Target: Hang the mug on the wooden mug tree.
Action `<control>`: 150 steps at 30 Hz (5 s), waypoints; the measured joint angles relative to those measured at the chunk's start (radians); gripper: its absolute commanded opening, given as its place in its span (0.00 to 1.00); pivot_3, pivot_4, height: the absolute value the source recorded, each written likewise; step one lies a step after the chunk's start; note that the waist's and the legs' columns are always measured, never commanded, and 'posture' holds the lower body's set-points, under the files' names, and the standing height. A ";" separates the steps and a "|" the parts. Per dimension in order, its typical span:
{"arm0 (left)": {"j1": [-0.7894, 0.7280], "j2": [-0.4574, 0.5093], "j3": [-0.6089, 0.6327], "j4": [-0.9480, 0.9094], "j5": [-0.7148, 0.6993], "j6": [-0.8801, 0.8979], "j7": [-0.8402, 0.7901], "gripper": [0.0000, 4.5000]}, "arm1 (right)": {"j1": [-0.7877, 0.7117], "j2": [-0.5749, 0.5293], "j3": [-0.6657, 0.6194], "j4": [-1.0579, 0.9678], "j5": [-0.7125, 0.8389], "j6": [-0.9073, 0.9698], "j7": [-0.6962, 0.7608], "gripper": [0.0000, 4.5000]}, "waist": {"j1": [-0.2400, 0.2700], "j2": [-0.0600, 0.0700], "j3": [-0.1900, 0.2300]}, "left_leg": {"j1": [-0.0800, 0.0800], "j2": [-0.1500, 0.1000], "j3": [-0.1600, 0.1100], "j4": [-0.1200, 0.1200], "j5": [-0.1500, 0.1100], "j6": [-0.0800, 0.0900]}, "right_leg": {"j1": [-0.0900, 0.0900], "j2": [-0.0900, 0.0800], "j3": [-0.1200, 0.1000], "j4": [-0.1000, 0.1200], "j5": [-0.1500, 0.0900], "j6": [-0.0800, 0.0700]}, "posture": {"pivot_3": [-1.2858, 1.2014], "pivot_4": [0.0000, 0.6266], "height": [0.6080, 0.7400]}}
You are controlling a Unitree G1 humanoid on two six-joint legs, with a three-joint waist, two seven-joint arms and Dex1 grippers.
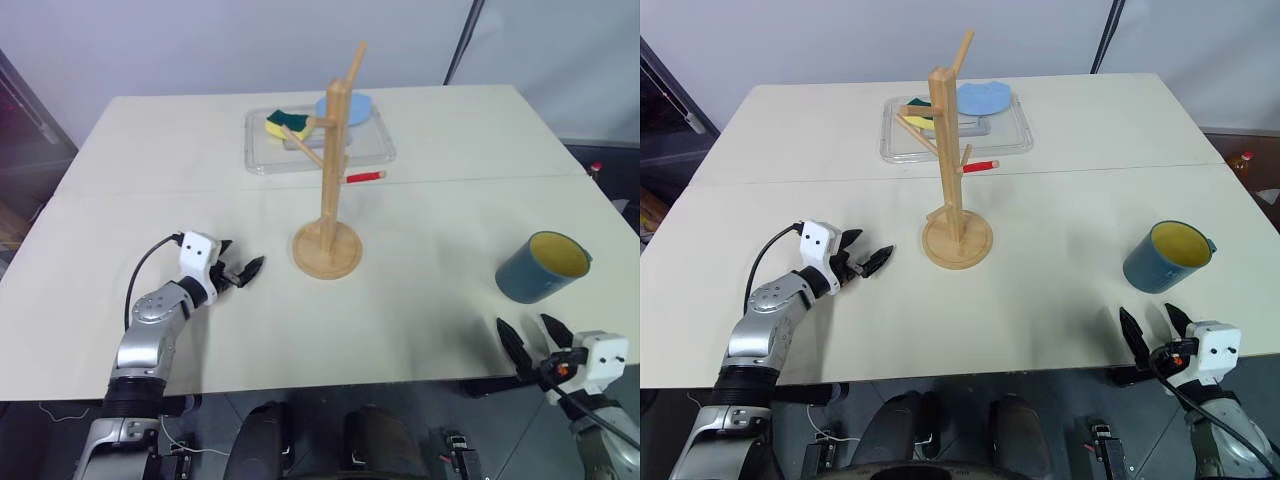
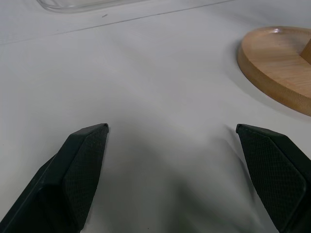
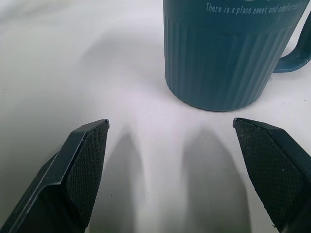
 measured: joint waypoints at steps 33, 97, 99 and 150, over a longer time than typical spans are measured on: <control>0.114 0.103 -0.253 -0.480 -0.217 0.198 -0.393 1.00 | -0.053 -0.077 -0.146 0.170 -0.007 -0.047 -0.061 0.95 | -0.004 0.004 -0.002 | 0.000 0.000 0.000 0.000 0.000 0.000 | 0.000 0.000 0.001 -0.001 -0.001 -0.002 | 0.52 0.24 1.00; 0.131 0.135 -0.224 -0.484 -0.241 0.167 -0.377 1.00 | -0.643 -0.350 -0.028 0.777 -0.046 -0.067 0.299 0.30 | -0.002 0.004 -0.002 | 0.000 0.000 0.000 0.001 0.000 0.001 | 0.001 0.002 0.001 -0.001 0.000 0.000 | 0.52 0.24 1.00; 0.131 0.135 -0.224 -0.484 -0.241 0.168 -0.376 1.00 | -0.644 -0.350 -0.027 0.779 -0.046 -0.067 0.309 0.05 | -0.002 0.004 -0.002 | 0.000 0.000 0.000 0.001 0.000 0.001 | 0.001 0.002 0.001 -0.001 0.000 0.000 | 0.52 0.24 1.00; 0.085 0.176 -0.084 -0.467 -0.307 0.177 -0.352 1.00 | -0.919 -0.513 0.488 -0.282 -0.257 0.389 0.203 0.00 | -0.001 0.002 0.000 | -0.003 0.000 0.000 0.000 0.000 0.001 | -0.003 0.000 0.001 -0.001 0.000 0.000 | 0.52 0.24 1.00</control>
